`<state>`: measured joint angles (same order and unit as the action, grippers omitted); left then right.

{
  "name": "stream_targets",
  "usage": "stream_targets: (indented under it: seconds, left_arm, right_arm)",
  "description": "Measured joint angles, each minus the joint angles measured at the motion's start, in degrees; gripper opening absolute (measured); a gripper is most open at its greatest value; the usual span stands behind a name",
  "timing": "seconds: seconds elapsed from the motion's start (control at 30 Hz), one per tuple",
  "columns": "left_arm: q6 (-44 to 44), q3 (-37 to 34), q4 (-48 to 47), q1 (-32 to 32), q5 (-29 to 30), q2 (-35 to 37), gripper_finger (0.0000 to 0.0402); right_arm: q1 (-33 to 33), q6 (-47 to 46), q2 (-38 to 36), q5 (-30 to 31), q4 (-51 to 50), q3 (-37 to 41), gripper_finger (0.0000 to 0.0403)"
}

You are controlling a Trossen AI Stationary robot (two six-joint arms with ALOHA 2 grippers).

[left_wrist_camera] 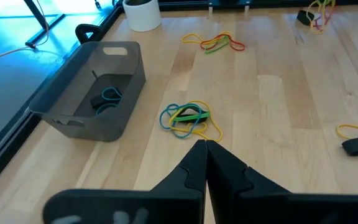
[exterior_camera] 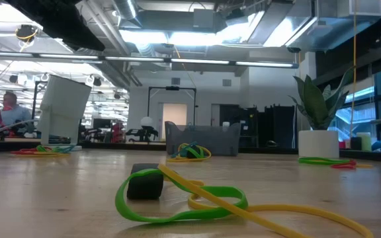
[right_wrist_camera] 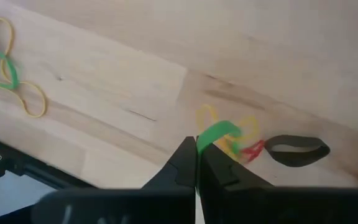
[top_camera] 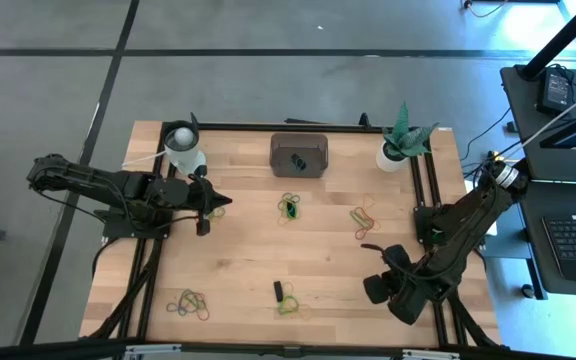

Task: Pick and place rubber bands into bin
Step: Put the green rubber band into the bin

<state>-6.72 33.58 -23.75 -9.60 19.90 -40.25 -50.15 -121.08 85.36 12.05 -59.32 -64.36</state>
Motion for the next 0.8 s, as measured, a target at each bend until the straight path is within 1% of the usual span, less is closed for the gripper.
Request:
stream_targets:
  seconds: [0.1,0.17,0.23,0.43,0.5,0.57,0.8]
  left_arm:
    - [0.00,0.00,-0.02,0.01,0.00,0.00,0.0002]
    - [0.02,0.00,0.00,0.01,0.00,0.00,0.0002]
    - [0.01,0.00,-0.02,0.01,0.00,0.00,0.0003]
    - [0.02,0.00,-0.02,-0.01,0.00,0.00,0.0002]
    - [0.02,0.00,-0.02,0.00,0.00,0.00,0.0003]
    - [0.02,0.00,-0.02,0.00,0.00,-0.01,0.0003]
    - [0.02,0.00,-0.02,-0.01,0.00,0.00,0.0003]
  right_arm:
    - [0.00,0.16,0.00,0.11,-0.27,0.00,0.0002]
    - [0.00,-0.22,0.00,-2.13,-2.21,0.00,0.0002]
    - [0.00,-0.49,0.00,-2.85,-3.04,0.02,0.0002]
    - [0.00,0.10,-0.52,-0.09,-2.24,0.00,0.0002]
    - [0.00,-0.12,-0.60,-0.93,-3.45,0.00,0.0002]
    - [0.02,-0.31,-0.61,-3.00,-4.64,0.00,0.0002]
    - [0.04,-0.26,-1.24,-2.62,-5.43,-0.32,0.0002]
